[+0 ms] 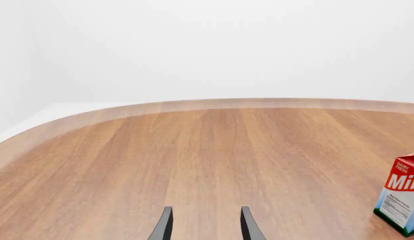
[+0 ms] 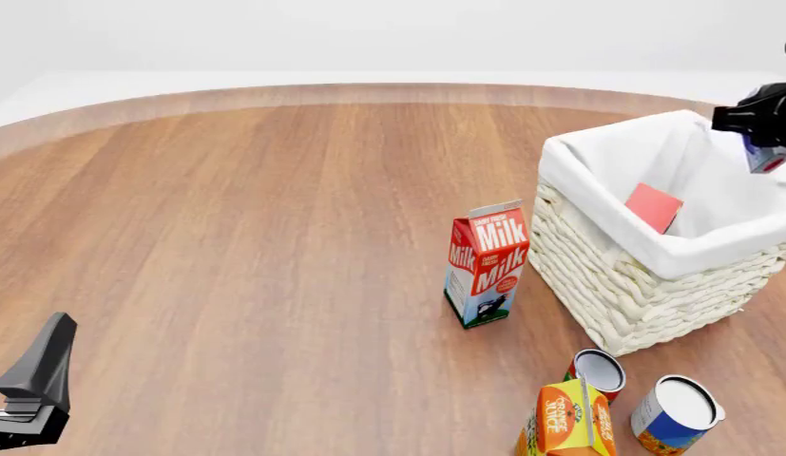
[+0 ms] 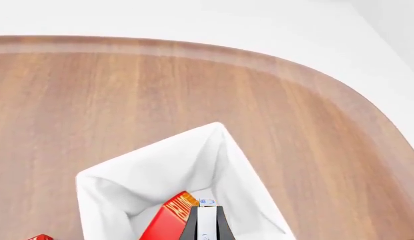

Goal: Pick up the cream cheese box and the butter, and put them in the basket.

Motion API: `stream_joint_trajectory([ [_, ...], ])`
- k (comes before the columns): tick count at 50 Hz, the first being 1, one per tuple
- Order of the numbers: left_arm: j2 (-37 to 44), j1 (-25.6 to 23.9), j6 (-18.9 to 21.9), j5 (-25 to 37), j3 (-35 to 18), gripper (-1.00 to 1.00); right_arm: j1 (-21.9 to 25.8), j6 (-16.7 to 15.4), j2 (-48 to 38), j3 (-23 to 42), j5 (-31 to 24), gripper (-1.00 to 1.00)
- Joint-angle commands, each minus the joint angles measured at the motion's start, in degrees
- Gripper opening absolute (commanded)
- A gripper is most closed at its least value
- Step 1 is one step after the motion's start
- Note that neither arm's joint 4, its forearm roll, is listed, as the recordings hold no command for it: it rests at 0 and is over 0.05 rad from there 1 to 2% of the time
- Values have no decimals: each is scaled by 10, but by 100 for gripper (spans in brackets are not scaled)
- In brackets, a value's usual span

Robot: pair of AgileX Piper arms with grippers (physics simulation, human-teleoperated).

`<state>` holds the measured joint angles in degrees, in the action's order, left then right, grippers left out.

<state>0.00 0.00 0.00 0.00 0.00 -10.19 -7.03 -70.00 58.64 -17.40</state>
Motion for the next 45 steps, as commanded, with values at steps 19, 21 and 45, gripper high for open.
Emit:
stream_joint_trajectory([
  [19, 0, 0, 0, 0, 0, 100, -11, -3, -47, -13, 47, -100],
  [21, 0, 0, 0, 0, 0, 100, -12, -2, -48, -13, 47, -100],
  [45, 0, 0, 0, 0, 0, 100, 0, 0, -82, -20, 72, -100],
])
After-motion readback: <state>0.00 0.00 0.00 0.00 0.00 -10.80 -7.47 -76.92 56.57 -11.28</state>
